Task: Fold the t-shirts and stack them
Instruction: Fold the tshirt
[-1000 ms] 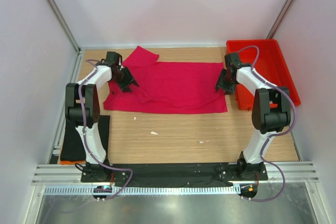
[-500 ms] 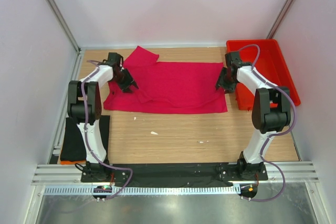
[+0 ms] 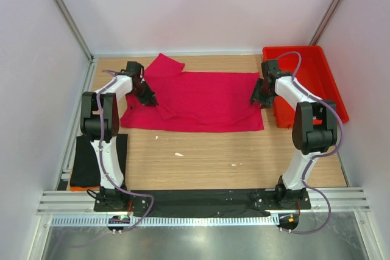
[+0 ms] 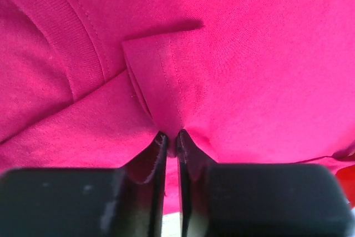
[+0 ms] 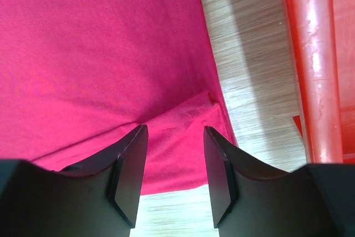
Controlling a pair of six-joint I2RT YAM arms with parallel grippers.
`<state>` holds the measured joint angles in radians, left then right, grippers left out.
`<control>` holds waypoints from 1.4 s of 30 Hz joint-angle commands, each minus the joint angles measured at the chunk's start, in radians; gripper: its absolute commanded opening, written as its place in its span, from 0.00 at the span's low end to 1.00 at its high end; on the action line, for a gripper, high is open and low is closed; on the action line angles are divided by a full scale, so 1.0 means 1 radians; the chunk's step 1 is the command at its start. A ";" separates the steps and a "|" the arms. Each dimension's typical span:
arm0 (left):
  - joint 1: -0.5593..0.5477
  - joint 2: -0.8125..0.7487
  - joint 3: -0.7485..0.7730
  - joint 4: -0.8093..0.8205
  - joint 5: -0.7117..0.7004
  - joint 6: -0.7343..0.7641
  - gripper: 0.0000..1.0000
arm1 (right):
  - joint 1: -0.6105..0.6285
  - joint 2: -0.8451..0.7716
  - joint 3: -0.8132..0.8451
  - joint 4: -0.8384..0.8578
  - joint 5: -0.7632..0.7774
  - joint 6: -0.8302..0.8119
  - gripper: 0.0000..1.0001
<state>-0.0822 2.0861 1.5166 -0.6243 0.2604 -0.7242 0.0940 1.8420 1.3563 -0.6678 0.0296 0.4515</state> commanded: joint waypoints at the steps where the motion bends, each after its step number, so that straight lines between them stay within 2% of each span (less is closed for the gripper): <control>1: 0.002 -0.049 0.037 0.026 -0.016 0.019 0.08 | -0.004 0.005 0.050 0.004 -0.014 -0.004 0.51; 3: 0.002 -0.060 0.037 0.026 -0.020 0.020 0.00 | -0.004 0.008 0.055 0.002 -0.013 -0.005 0.53; 8: 0.002 -0.129 0.042 0.026 -0.030 0.022 0.00 | -0.004 0.019 0.075 -0.006 -0.011 -0.008 0.59; 13: 0.002 -0.155 0.073 0.024 -0.036 0.020 0.00 | -0.005 0.039 0.089 -0.006 -0.016 -0.002 0.59; 25: 0.002 -0.152 0.086 0.014 -0.026 0.016 0.00 | -0.004 0.072 0.075 0.005 -0.004 -0.040 0.45; 39: 0.002 -0.135 0.086 0.026 -0.006 0.014 0.00 | -0.004 0.108 0.070 -0.007 0.021 -0.037 0.45; 40: 0.002 -0.135 0.088 0.025 -0.003 0.016 0.00 | -0.004 0.112 0.073 -0.009 0.023 -0.039 0.44; 42: 0.002 -0.136 0.085 0.024 -0.004 0.019 0.00 | -0.004 0.114 0.075 -0.016 0.030 -0.037 0.34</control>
<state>-0.0822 1.9739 1.5929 -0.6193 0.2462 -0.7212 0.0940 1.9541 1.4063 -0.6792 0.0425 0.4072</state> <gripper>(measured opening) 0.009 0.370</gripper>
